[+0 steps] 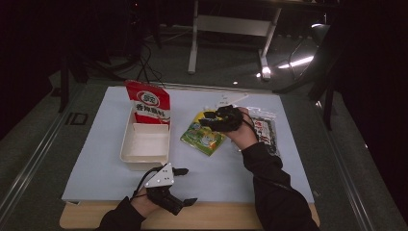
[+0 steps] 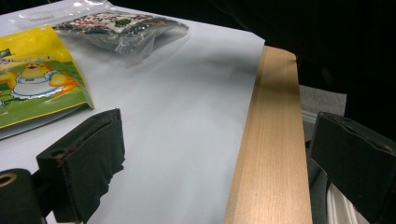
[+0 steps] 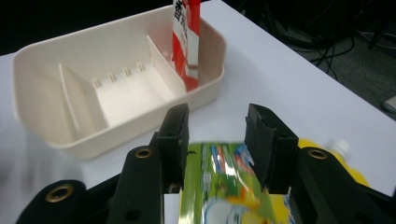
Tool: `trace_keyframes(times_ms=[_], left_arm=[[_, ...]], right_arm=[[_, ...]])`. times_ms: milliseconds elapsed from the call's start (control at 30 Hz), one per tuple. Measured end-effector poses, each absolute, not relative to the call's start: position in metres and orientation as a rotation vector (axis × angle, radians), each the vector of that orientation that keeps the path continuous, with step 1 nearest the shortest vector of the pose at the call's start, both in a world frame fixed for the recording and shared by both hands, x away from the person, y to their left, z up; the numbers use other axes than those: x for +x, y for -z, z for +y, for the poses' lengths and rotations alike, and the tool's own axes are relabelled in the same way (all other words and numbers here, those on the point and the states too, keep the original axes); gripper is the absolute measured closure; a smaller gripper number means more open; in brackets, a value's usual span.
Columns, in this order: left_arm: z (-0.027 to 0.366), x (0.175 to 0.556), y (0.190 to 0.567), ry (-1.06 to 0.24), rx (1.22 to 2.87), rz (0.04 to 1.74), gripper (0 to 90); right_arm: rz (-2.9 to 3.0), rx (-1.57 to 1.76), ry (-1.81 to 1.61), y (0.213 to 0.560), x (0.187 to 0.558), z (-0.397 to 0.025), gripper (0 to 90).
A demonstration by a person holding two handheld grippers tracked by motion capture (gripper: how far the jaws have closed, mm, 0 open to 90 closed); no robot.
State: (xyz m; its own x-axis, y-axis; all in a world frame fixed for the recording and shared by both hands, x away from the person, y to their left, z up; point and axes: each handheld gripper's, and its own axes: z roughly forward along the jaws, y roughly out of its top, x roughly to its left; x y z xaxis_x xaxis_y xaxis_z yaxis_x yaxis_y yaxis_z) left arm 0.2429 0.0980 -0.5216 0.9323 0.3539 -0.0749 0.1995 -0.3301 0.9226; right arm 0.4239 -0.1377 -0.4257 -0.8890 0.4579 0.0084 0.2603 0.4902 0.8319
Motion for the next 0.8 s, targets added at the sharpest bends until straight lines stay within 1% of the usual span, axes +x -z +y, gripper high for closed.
trace_keyframes(times_ms=[33, 167, 233, 300, 367, 567, 767, 800], left_arm=[[0.098, 0.243, 0.521, -0.166, 1.919, 0.404, 4.2], [0.098, 0.243, 0.521, -0.168, 1.916, 0.408, 4.2], [0.098, 0.243, 0.522, -0.164, 1.915, 0.41, 4.2], [0.098, 0.244, 0.521, -0.163, 1.914, 0.412, 4.2], [0.097, 0.245, 0.522, -0.165, 1.917, 0.411, 4.2], [0.095, 0.246, 0.522, -0.155, 1.916, 0.408, 4.2], [0.095, 0.246, 0.521, -0.153, 1.912, 0.407, 4.3], [0.095, 0.246, 0.521, -0.155, 1.913, 0.407, 4.2]], right_arm=[[2.521, 0.617, -1.352, 0.426, 0.424, -0.138, 58.9], [2.499, 0.635, -1.347, 0.428, 0.412, -0.163, 59.0], [2.476, 0.663, -1.339, 0.43, 0.405, -0.182, 58.9], [2.468, 0.674, -1.344, 0.431, 0.402, -0.189, 58.9], [2.444, 0.705, -1.325, 0.432, 0.395, -0.207, 58.7], [2.41, 0.749, -1.285, 0.439, 0.378, -0.24, 56.5], [2.367, 0.827, -1.28, 0.448, 0.364, -0.274, 57.1], [2.354, 0.85, -1.28, 0.449, 0.364, -0.28, 58.9]])
